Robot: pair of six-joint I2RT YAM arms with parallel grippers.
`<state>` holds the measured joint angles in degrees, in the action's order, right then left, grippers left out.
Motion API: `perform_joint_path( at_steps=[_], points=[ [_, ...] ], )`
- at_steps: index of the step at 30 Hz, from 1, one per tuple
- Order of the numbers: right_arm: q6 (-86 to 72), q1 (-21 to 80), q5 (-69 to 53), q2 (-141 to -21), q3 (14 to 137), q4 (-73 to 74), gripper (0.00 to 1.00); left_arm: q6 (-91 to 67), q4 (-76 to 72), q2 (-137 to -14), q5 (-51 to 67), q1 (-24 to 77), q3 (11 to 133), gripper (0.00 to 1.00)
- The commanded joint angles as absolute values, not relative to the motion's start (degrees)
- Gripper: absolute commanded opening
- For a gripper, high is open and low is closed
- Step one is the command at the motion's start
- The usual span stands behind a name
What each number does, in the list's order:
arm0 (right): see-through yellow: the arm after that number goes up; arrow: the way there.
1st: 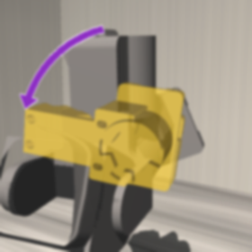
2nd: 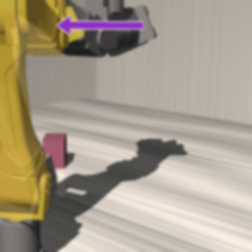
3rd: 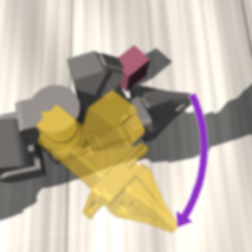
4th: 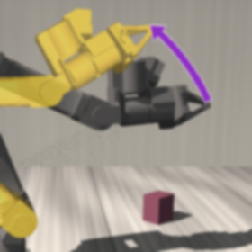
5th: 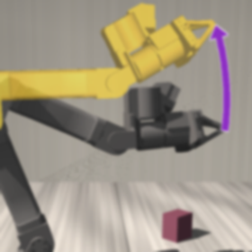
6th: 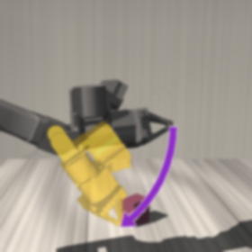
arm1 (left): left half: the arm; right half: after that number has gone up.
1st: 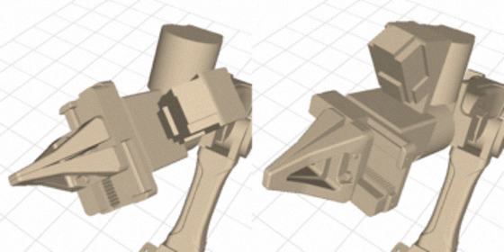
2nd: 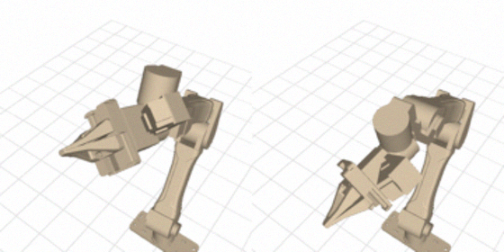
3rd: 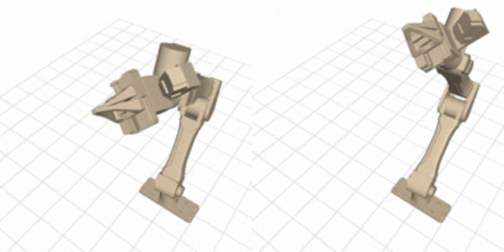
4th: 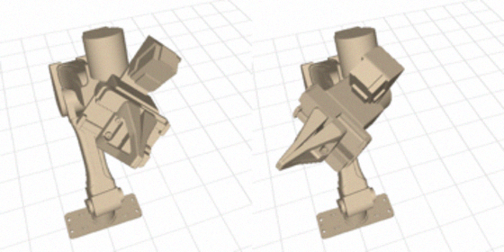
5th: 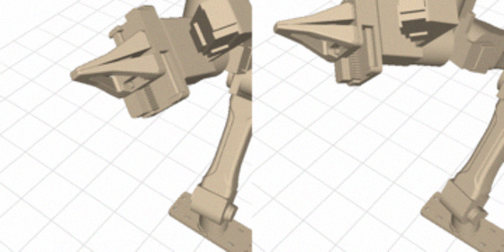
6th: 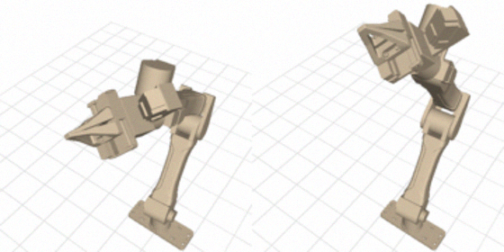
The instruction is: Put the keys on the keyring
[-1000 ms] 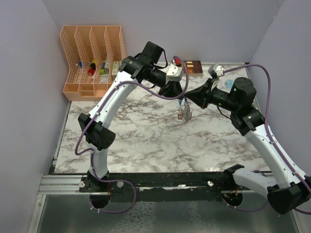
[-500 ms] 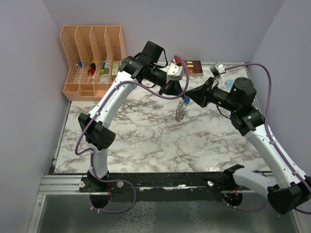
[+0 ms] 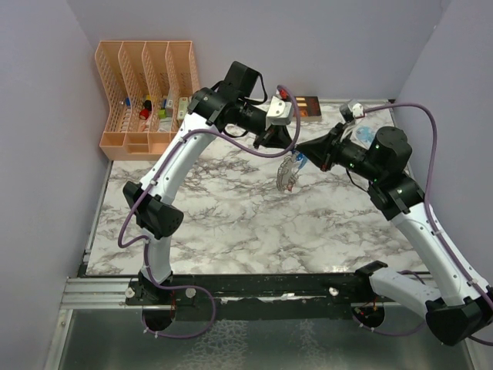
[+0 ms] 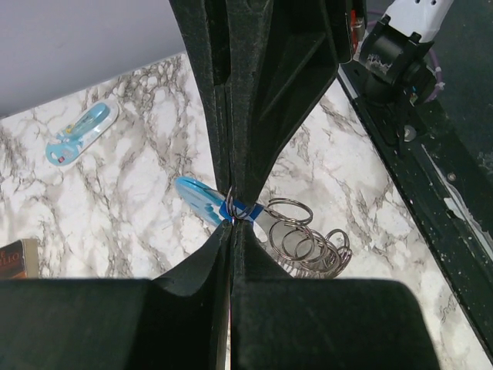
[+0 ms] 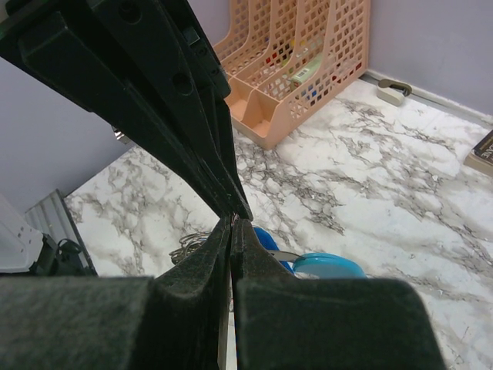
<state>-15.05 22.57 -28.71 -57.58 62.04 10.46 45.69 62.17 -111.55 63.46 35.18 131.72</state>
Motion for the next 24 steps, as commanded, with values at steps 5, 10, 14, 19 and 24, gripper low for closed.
perform_joint_path(
  at_steps=[5, 10, 14, 19, 24],
  points=[
    [-14.96, 22.77, -28.03, -55.37, 61.23, 12.64, 0.01, 48.01, 65.11, -110.39, 63.46, 35.51, 135.14, 0.00],
    [-14.51, 22.79, -28.21, -55.67, 61.95, 13.23, 0.01, 50.66, 67.58, -110.26, 64.60, 35.51, 135.44, 0.00],
    [-14.69, 22.82, -27.67, -55.65, 62.05, 12.28, 0.01, 49.66, 67.13, -110.17, 66.22, 35.51, 134.60, 0.00],
    [-14.38, 22.83, -27.69, -55.80, 62.85, 11.75, 0.01, 49.34, 66.67, -110.04, 67.04, 35.52, 132.58, 0.09],
    [-14.92, 22.82, -27.66, -55.82, 62.72, 10.15, 0.01, 49.72, 66.24, -110.13, 68.82, 35.64, 130.84, 0.03]
  ],
)
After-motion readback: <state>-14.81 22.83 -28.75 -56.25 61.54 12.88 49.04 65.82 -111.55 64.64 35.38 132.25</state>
